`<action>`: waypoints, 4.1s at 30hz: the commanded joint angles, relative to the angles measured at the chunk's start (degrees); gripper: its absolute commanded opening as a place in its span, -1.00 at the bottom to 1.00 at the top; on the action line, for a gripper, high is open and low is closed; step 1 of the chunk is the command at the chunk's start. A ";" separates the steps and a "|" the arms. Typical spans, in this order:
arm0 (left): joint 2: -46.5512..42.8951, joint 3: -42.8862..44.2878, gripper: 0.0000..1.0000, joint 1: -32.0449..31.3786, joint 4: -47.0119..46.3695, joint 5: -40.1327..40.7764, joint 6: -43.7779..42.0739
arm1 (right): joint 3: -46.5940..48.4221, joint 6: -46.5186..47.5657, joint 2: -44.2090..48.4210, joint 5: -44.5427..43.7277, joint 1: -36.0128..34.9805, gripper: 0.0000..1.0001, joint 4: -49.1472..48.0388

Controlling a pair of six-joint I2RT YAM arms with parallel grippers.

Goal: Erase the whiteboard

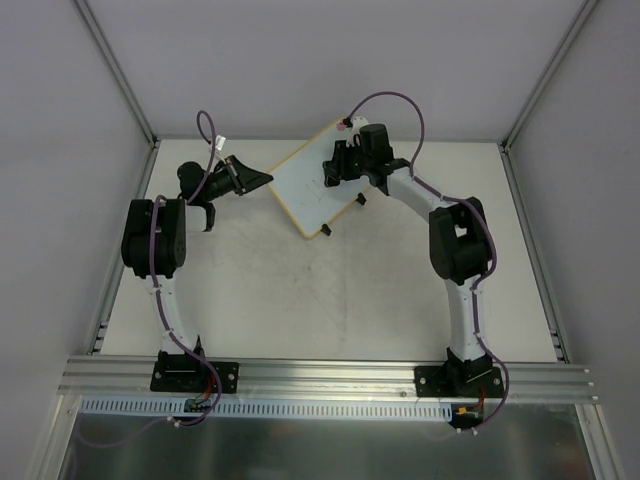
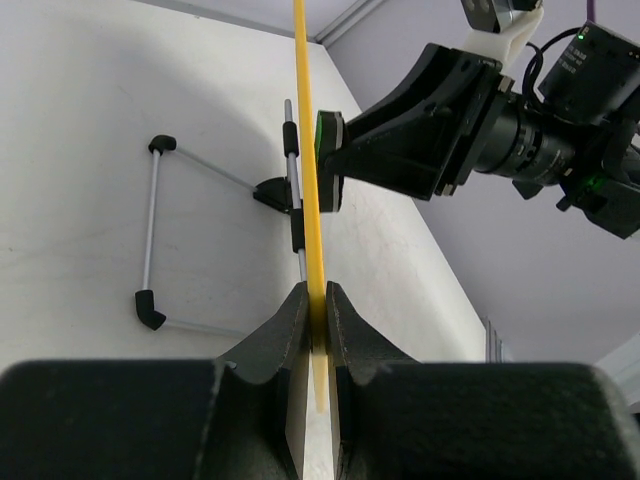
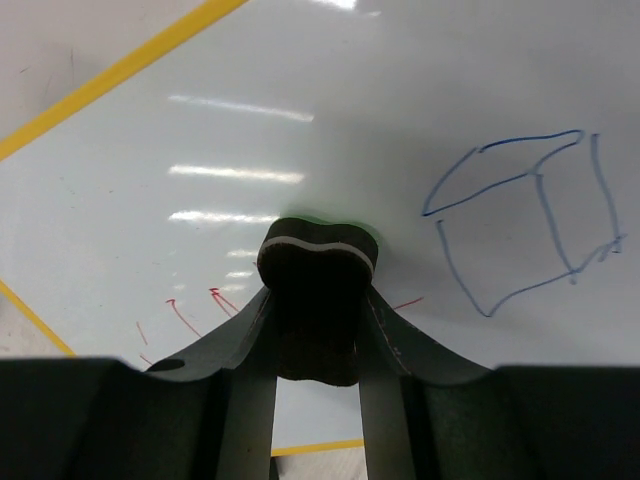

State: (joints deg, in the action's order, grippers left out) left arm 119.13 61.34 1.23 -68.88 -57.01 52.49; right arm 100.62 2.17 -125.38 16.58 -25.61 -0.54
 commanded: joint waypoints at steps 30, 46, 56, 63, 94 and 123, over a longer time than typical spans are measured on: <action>-6.27 9.85 -1.00 1.31 19.31 -9.34 -8.37 | 9.86 2.57 -3.03 4.43 9.26 -1.00 3.26; -7.42 1.33 -1.00 2.63 6.22 -11.10 -1.78 | 11.35 2.92 -3.29 5.74 8.91 -0.99 3.52; -7.34 0.62 -1.00 2.72 6.04 -12.42 -1.78 | 17.68 4.77 -7.59 7.07 8.82 -1.00 7.39; -7.07 1.06 -1.00 2.98 7.62 -12.95 -2.65 | 18.65 4.77 -9.79 6.63 8.47 -0.99 7.48; -3.55 6.69 -1.00 5.36 23.27 -14.62 -11.53 | 10.48 6.96 -5.49 7.42 -0.32 -1.00 10.82; -4.17 5.98 -1.00 5.36 24.50 -14.97 -12.59 | 18.91 3.89 -10.75 6.18 8.55 -1.00 12.22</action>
State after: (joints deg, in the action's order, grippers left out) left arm 116.22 67.05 6.13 -44.71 -69.60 42.59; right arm 115.94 6.17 -135.11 23.16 -17.08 11.29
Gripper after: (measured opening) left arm 0.075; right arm 0.346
